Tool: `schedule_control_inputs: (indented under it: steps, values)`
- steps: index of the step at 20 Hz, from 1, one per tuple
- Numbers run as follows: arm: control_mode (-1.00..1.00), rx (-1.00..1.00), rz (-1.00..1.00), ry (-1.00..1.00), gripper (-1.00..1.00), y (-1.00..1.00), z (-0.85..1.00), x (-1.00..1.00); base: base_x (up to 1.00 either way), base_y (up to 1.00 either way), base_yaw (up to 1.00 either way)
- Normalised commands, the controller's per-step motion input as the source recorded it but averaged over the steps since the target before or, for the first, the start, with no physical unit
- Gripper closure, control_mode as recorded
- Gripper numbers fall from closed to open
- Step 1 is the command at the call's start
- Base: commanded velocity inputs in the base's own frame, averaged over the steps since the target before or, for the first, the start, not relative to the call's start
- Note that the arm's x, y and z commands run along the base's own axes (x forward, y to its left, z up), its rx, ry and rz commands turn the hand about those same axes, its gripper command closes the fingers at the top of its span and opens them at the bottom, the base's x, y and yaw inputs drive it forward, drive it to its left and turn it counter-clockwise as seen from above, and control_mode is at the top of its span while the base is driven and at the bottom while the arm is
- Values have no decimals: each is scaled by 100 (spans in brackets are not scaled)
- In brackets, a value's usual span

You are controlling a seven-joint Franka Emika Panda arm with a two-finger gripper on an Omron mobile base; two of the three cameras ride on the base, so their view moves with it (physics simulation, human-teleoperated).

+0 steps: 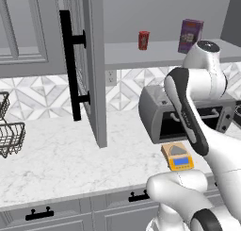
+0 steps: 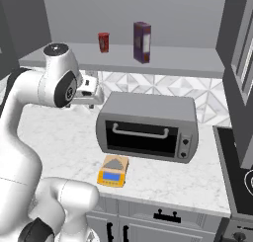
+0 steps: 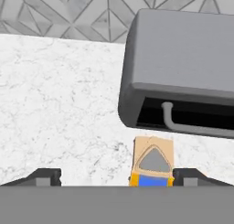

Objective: Pick the cereal and place it on the digital scale for weighing, and close the cabinet.

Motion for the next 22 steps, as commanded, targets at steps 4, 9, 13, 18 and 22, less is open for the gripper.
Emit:
schedule_control_inputs:
  steps: [4,9,13,18,22]
  values:
    - [-100,4,10,-33,-100,-50,32,-34,0,0,0]
    - [-100,6,3,-28,-100,-44,36,-8,0,0,0]
    - [-100,7,0,-30,-100,-44,59,-20,0,0,0]
    - [-100,10,0,-38,-100,-43,59,-5,0,0,0]
    - [-100,1,0,-49,-100,-48,56,-3,0,0,0]
